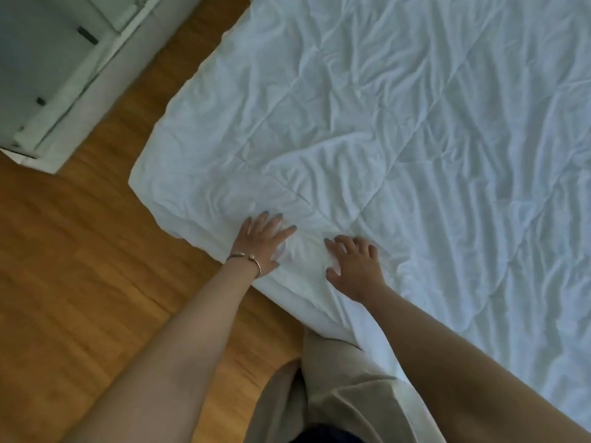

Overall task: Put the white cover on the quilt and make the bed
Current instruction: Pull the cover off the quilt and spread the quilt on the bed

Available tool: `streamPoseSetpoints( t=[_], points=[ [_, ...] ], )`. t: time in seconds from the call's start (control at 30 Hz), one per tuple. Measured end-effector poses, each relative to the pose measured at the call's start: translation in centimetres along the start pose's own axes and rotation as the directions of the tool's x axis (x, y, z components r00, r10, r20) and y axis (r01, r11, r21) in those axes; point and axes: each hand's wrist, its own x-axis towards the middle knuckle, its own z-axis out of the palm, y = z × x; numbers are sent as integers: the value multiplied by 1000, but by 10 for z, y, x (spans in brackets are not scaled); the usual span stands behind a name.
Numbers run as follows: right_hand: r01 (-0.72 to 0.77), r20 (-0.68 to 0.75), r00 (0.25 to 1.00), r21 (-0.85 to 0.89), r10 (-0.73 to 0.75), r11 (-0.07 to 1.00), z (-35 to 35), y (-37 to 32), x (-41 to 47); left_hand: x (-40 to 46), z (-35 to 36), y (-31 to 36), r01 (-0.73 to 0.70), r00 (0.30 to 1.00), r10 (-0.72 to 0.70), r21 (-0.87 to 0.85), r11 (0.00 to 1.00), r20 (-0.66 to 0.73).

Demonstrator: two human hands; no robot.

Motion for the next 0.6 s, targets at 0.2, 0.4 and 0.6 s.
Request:
streamPoseSetpoints(
  t=[0.2,0.4,0.6],
  points=[
    [170,57,983,49,-173,984,-14,-76,63,1,-15,-113,99,992,-105,85,991,67],
    [48,73,996,44,-51,998,-23,-171,113,19,-47,-225,-7,1000,4,262,965,12],
    [-268,23,963,-8,268,963,-21,-252,144,40,-49,-314,-223,972,234,342,913,10]
  ],
)
